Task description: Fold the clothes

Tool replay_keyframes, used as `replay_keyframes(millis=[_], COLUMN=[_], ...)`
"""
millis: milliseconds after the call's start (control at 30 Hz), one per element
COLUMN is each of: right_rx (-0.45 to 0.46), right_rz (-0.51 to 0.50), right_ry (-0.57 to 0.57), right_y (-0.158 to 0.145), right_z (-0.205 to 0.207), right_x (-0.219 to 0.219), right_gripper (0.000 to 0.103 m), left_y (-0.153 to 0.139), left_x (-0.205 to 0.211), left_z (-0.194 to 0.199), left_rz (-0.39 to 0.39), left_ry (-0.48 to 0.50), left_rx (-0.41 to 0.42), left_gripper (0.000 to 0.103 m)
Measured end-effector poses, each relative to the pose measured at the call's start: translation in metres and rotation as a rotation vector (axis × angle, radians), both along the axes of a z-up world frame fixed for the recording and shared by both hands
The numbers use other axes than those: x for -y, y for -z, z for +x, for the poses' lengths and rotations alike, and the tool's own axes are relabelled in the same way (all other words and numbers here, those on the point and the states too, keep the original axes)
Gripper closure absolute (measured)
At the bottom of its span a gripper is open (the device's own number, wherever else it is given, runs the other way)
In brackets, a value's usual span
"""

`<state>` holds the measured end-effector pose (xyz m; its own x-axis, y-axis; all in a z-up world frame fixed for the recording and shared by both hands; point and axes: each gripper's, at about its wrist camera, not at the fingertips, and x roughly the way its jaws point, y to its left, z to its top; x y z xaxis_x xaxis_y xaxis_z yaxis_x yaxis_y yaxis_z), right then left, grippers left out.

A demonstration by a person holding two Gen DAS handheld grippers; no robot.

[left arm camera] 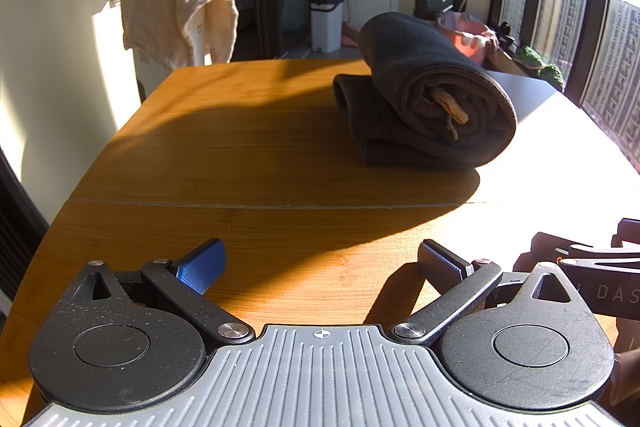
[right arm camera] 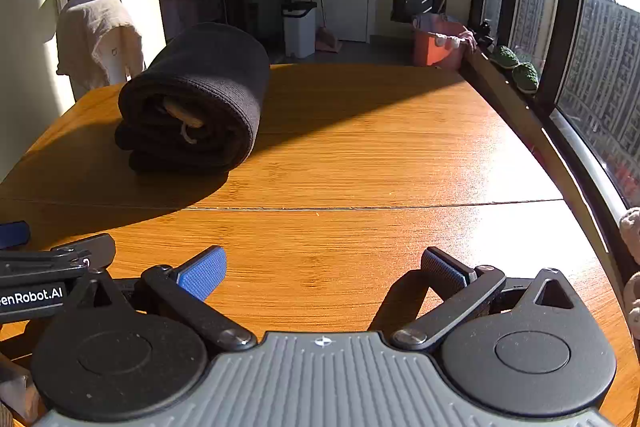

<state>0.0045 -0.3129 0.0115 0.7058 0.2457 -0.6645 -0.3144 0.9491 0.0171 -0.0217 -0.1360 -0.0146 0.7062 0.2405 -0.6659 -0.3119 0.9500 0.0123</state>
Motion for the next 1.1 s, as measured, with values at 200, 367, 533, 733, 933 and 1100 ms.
replay_keyframes(millis=[200, 367, 533, 733, 933, 1100], right_rx=[0.0, 0.0, 0.0, 0.001, 0.001, 0.001], right_rz=[0.0, 0.0, 0.0, -0.001, -0.001, 0.0], right_ry=[-0.004, -0.015, -0.015, -0.012, -0.013, -0.014], right_y=[-0.0003, -0.0005, -0.0006, -0.0004, -0.0003, -0.0003], right_z=[0.0002, -0.0002, -0.0001, -0.0001, 0.0001, 0.0004], right_x=[-0.0004, -0.0001, 0.0001, -0.0005, 0.0003, 0.0015], right_gripper=[0.0, 0.0, 0.0, 0.0, 0.0, 0.0], left_y=[-0.0002, -0.0003, -0.0003, -0.0003, -0.0002, -0.0003], left_x=[0.0003, 0.0005, 0.0004, 0.0003, 0.0003, 0.0003], left_z=[-0.0002, -0.0003, -0.0003, -0.0003, -0.0002, -0.0003], left_rz=[0.0, 0.0, 0.0, 0.0, 0.0, 0.0], left_ry=[0.0, 0.0, 0.0, 0.0, 0.0, 0.0], left_rx=[0.0, 0.0, 0.0, 0.0, 0.0, 0.0], left_gripper=[0.0, 0.0, 0.0, 0.0, 0.0, 0.0])
